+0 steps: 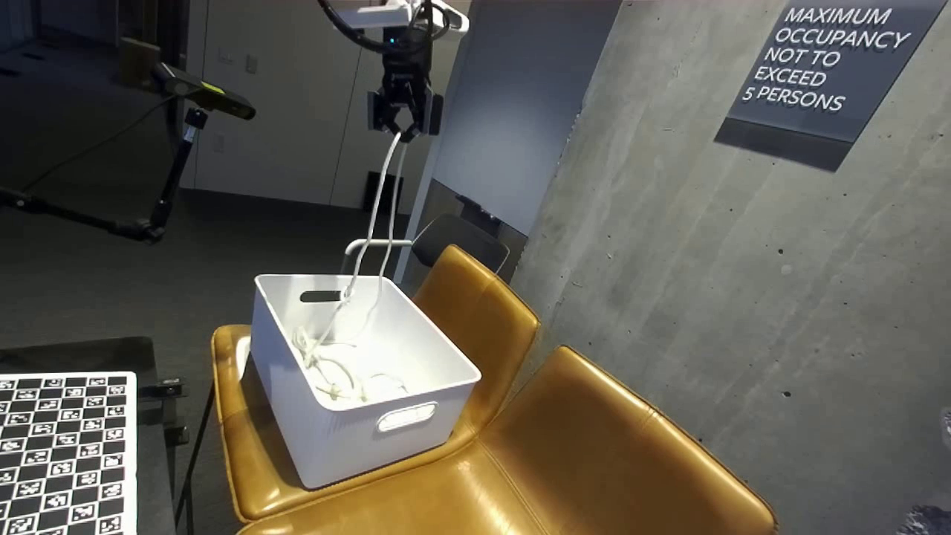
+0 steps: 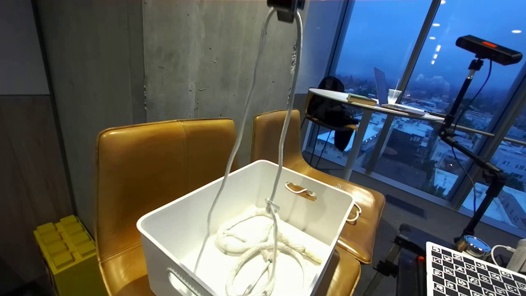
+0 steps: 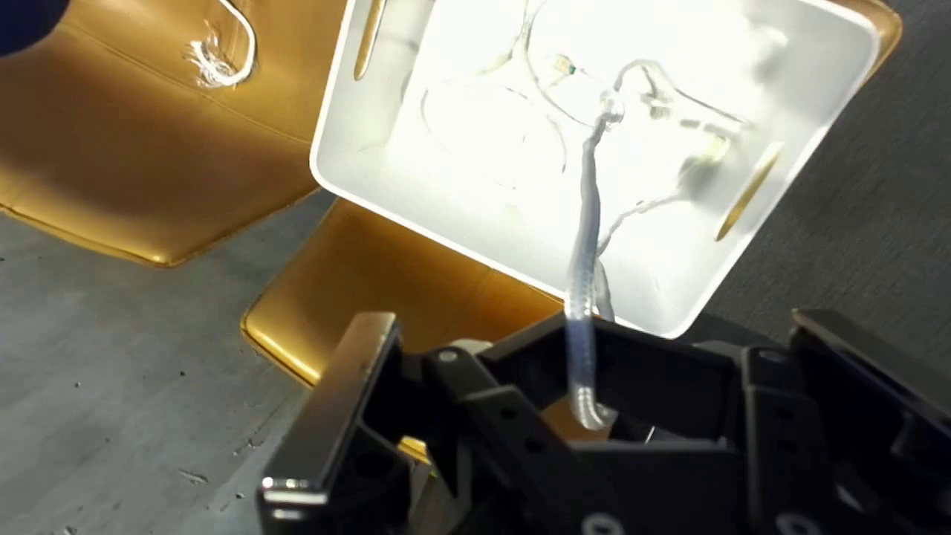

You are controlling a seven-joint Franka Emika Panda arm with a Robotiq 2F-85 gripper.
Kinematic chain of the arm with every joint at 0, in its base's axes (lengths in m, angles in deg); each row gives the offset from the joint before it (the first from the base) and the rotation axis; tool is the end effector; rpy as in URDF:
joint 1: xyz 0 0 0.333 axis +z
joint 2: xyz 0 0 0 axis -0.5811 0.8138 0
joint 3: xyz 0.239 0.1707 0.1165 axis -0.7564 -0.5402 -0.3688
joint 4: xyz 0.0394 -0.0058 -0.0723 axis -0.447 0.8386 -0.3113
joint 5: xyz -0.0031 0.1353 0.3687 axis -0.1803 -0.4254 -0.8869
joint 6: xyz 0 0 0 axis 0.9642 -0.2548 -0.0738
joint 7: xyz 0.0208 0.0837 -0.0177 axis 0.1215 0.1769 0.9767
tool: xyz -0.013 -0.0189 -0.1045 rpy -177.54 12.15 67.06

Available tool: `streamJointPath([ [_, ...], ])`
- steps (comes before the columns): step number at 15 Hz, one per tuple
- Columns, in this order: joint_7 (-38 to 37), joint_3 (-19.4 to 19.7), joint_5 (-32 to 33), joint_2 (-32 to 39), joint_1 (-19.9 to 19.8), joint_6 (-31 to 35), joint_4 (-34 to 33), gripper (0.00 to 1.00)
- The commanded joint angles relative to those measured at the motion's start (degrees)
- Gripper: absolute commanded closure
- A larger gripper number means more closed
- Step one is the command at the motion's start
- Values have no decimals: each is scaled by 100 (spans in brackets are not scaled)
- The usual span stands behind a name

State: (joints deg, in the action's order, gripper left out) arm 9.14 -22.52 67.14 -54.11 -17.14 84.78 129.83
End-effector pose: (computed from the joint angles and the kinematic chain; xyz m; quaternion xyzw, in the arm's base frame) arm 0.6083 0.2080 0.5474 0.9699 0.2065 0.0436 0.1216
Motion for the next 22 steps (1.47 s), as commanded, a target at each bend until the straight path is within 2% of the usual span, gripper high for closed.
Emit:
streamJointPath([
  [1, 251, -102, -209, -622, -563, 926, 1425, 100],
  [8, 596, 24, -169, -1045, -1286, 2991, 3838, 100],
  [9, 601, 39, -133, -1118, -1351, 3294, 4197, 81],
  [13, 649, 60, -106, -1508, -1524, 4273, 5466, 54],
  [18, 863, 162, -194, -2028, -1678, 4711, 6221, 16],
  [20, 1040, 296, -157, -2376, -1797, 4675, 6346, 3],
  [22, 1321, 509, -117, -2635, -1976, 4621, 6381, 0],
])
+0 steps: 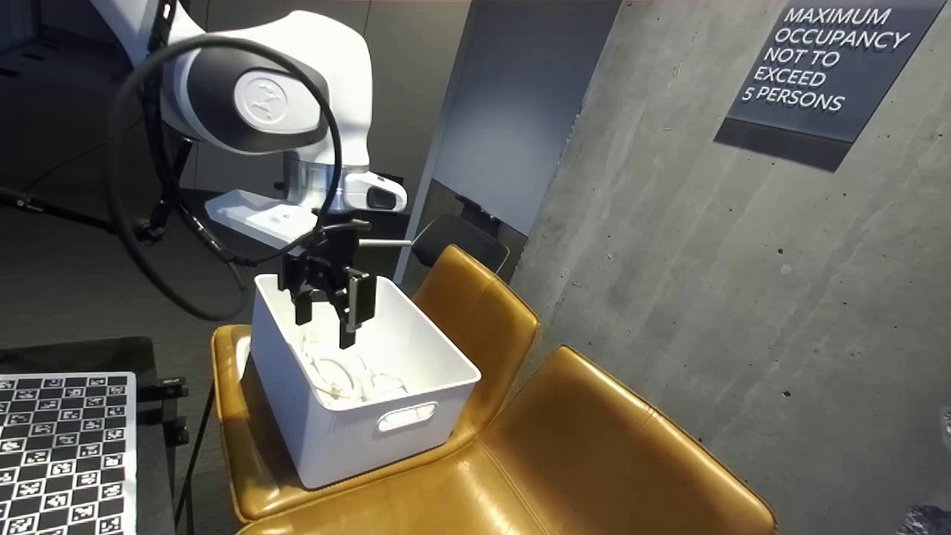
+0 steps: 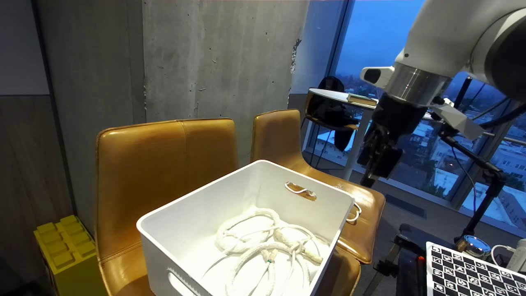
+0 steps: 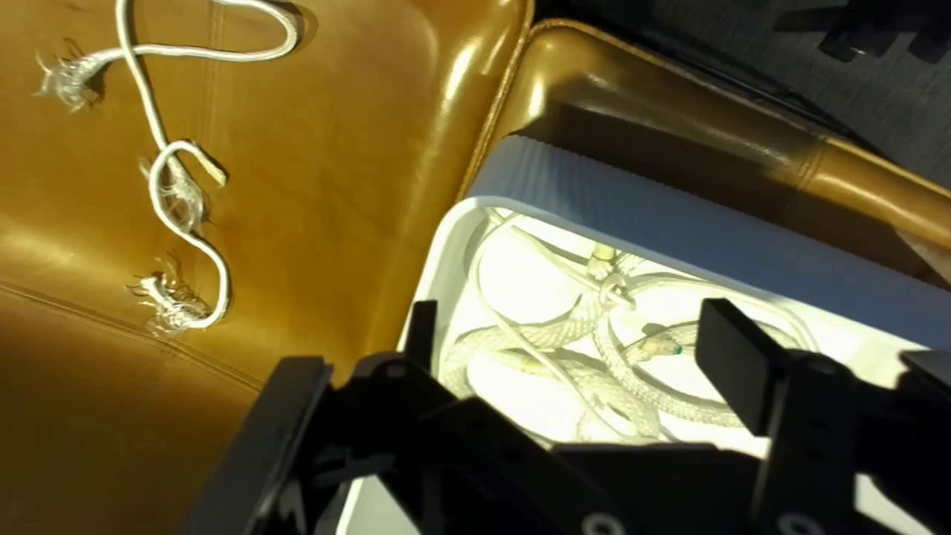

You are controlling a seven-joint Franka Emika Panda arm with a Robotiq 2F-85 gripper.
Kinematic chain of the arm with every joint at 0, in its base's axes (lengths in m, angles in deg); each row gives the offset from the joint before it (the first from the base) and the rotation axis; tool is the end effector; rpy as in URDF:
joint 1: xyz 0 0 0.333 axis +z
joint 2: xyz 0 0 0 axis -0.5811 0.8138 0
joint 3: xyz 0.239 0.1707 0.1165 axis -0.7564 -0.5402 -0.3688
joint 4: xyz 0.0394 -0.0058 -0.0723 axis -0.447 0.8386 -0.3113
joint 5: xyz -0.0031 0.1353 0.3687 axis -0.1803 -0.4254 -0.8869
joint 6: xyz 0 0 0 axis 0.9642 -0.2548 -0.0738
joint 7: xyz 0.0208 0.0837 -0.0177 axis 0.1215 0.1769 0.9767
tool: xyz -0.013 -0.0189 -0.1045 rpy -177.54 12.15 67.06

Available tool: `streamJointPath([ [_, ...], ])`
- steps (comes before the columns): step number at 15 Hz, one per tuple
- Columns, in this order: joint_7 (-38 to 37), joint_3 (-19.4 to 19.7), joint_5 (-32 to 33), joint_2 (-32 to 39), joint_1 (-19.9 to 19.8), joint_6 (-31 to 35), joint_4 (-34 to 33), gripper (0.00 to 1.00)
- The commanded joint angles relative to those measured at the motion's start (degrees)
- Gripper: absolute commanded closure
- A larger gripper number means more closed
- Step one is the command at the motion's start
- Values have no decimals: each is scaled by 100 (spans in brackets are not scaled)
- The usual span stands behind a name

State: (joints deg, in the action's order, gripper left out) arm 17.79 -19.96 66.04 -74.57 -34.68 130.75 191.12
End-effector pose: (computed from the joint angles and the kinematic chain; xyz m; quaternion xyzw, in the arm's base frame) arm 0.4637 0.0136 0.3267 0.9771 0.1877 0.0596 0.0812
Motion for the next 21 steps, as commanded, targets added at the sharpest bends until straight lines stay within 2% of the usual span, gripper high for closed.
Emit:
streamJointPath([
  [1, 611, 404, 47, -654, -359, 47, 243, 0],
  [6, 1553, 1211, -53, -320, -918, 303, -69, 0],
  [10, 2128, 1627, -361, 556, -1107, 750, -562, 0],
  [12, 2285, 1598, -619, 1078, -1142, 905, -919, 0],
  [16, 2311, 1252, -936, 2205, -1319, 1078, -1845, 0],
  [21, 2120, 799, -895, 3764, -1645, 907, -3585, 0],
])
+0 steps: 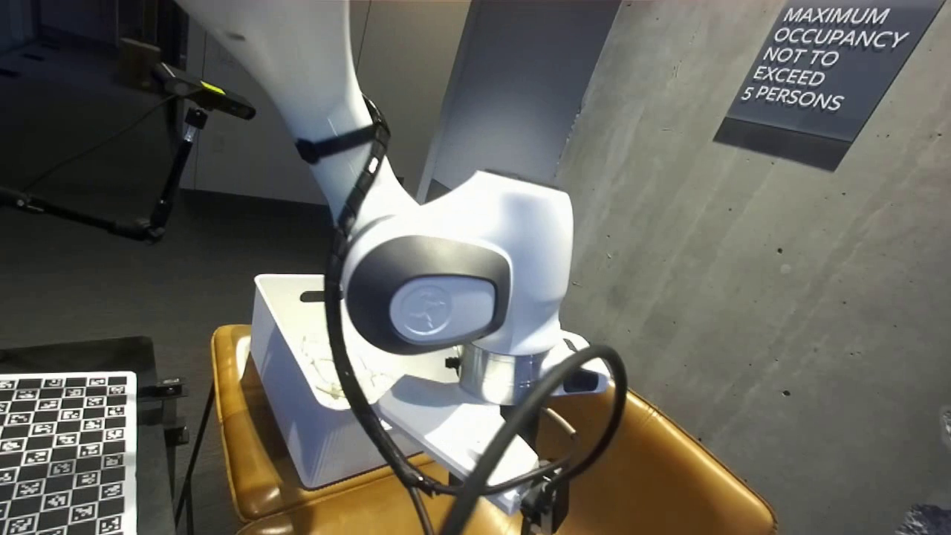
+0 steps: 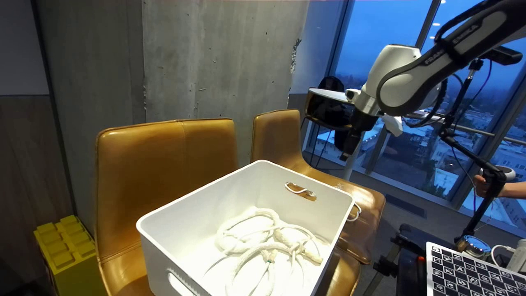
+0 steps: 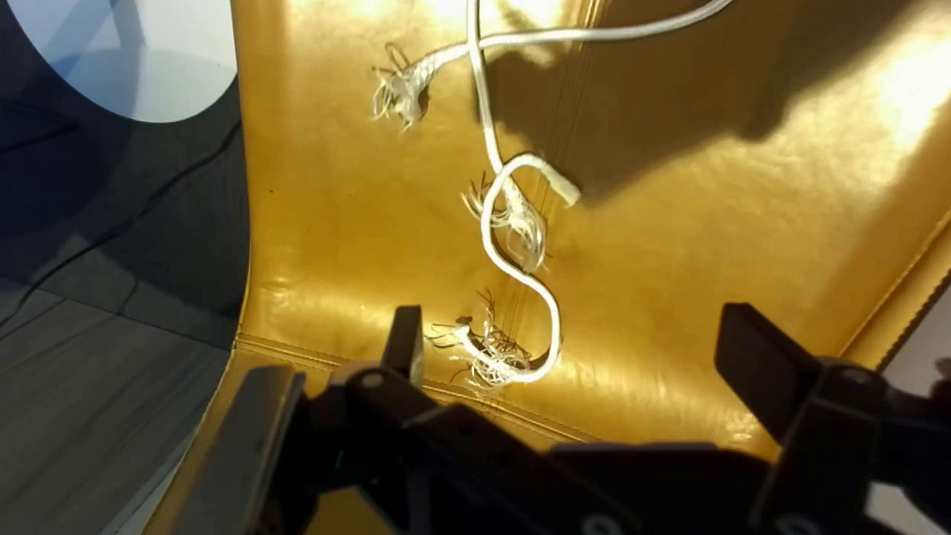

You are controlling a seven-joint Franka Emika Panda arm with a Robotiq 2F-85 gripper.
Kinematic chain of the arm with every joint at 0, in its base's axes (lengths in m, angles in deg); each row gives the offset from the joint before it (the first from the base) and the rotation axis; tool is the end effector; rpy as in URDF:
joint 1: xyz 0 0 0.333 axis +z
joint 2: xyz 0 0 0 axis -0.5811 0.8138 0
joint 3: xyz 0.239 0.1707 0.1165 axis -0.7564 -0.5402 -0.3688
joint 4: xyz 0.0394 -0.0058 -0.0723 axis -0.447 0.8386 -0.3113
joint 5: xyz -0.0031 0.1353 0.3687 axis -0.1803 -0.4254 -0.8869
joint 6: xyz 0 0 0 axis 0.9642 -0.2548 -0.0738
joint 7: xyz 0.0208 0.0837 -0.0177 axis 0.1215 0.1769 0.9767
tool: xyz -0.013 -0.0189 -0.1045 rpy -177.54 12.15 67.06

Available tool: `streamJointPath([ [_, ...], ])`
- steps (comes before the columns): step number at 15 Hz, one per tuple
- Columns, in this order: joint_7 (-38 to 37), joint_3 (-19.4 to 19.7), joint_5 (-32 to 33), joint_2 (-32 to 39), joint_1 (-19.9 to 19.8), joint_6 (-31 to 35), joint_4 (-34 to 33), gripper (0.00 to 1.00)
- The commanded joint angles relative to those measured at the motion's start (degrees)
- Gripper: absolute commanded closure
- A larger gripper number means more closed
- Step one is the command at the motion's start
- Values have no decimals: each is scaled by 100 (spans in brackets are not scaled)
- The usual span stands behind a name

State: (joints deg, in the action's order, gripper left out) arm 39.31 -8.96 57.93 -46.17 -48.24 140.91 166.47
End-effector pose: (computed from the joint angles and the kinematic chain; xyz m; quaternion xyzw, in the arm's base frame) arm 0.5597 -0.2331 0.2605 0.9832 0.1203 0.0814 0.1107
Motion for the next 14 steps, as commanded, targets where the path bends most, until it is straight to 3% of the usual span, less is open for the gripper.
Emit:
streamJointPath([
  [1, -83, -363, -49, 1199, -340, -156, -1455, 0],
  [14, -459, -717, -20, 4373, -511, -1377, -5440, 0],
])
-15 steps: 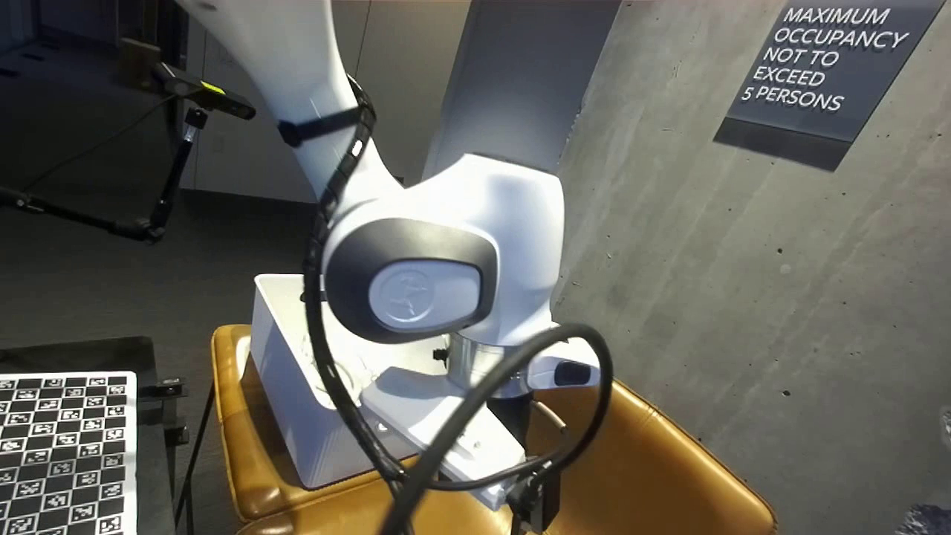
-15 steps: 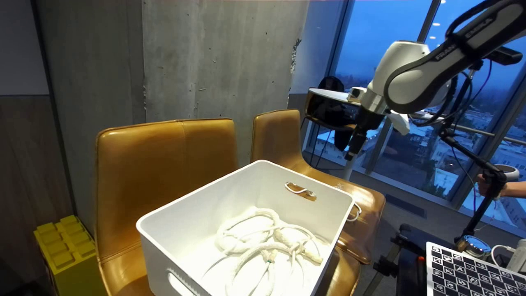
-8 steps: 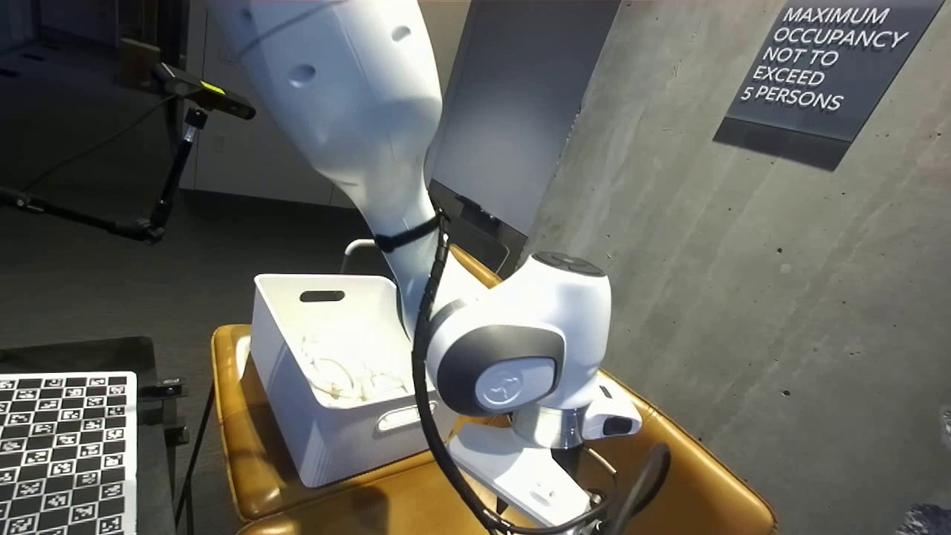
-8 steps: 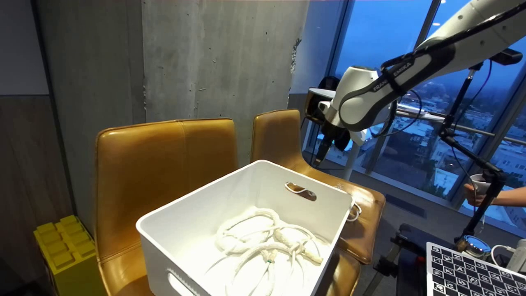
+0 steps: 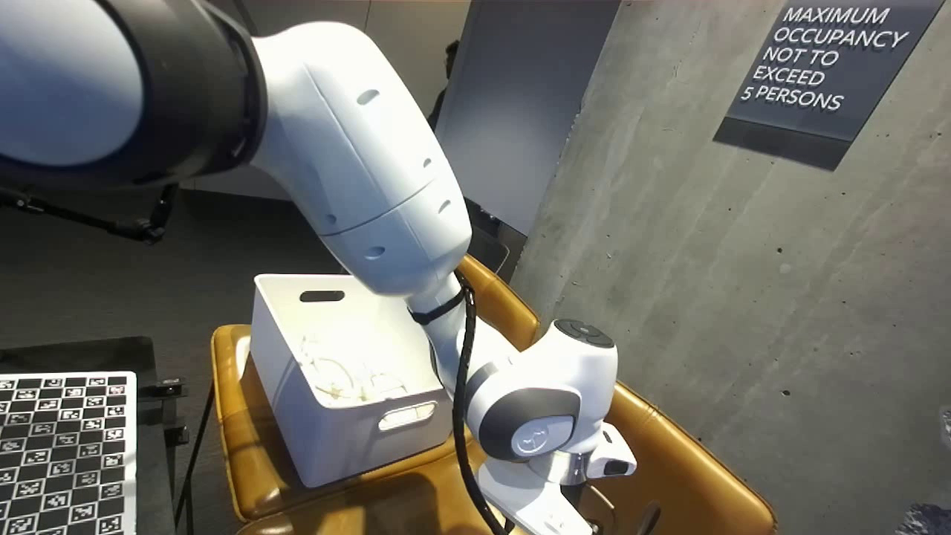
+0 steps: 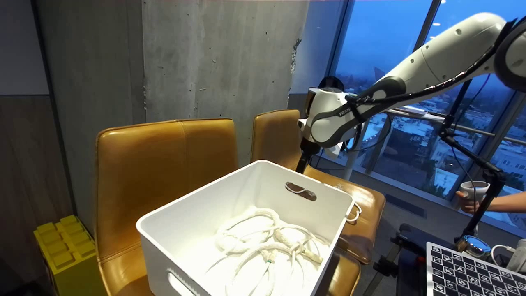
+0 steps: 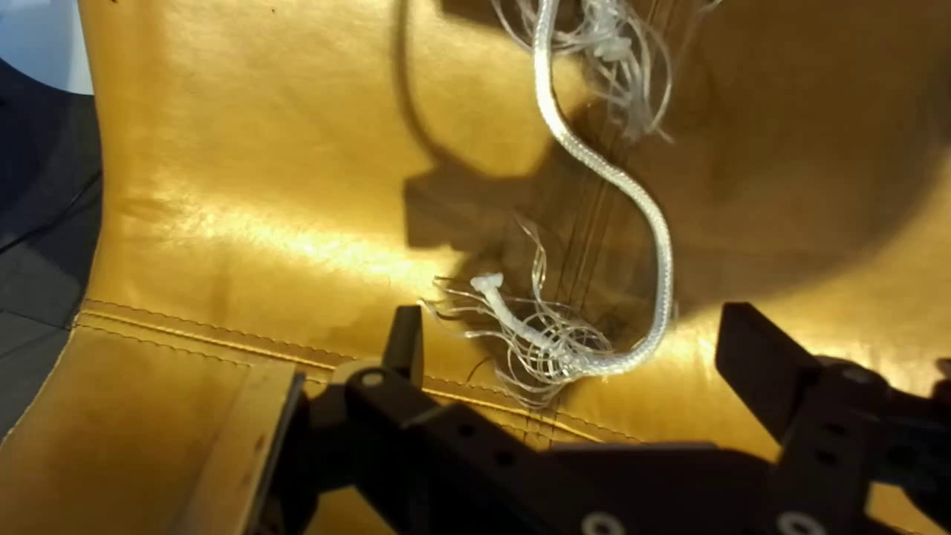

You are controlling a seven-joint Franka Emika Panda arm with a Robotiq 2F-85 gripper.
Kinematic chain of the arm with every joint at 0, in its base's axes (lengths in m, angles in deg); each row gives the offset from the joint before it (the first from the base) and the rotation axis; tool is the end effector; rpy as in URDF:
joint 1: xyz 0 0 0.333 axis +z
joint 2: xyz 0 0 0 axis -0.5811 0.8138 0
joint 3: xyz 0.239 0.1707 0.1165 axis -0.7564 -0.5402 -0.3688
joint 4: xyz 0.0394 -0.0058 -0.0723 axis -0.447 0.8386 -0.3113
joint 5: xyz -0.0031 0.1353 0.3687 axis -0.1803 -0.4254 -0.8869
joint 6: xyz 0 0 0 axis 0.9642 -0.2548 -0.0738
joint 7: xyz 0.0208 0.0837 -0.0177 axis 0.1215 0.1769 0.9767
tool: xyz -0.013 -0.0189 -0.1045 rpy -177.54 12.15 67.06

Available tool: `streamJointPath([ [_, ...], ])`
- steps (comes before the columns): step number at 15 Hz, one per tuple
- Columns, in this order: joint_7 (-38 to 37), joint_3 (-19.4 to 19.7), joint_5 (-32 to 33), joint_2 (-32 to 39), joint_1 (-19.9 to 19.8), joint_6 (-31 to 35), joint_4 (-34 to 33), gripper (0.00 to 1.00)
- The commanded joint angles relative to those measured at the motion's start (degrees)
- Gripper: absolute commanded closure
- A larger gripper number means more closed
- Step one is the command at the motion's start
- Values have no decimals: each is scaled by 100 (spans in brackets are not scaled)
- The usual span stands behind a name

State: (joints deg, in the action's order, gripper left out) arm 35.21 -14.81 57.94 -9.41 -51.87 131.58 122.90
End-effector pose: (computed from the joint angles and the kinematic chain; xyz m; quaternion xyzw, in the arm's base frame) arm 0.7040 -0.2535 0.1219 0.9863 0.1124 0.0639 0.1024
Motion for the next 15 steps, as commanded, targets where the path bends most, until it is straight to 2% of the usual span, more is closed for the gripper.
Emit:
streamJointPath([
  [1, -57, -138, -33, 882, -157, -571, -1336, 0],
  [6, -94, -126, -183, 1715, -140, -1243, -2528, 0],
  [12, -191, -123, -241, 2337, -100, -1811, -3379, 0],
  [13, -224, -158, -187, 2353, -114, -1856, -3373, 3],
  [14, -227, -166, -196, 2398, -121, -1903, -3419, 26],
  [15, -219, -174, -199, 2449, -132, -1953, -3460, 27],
])
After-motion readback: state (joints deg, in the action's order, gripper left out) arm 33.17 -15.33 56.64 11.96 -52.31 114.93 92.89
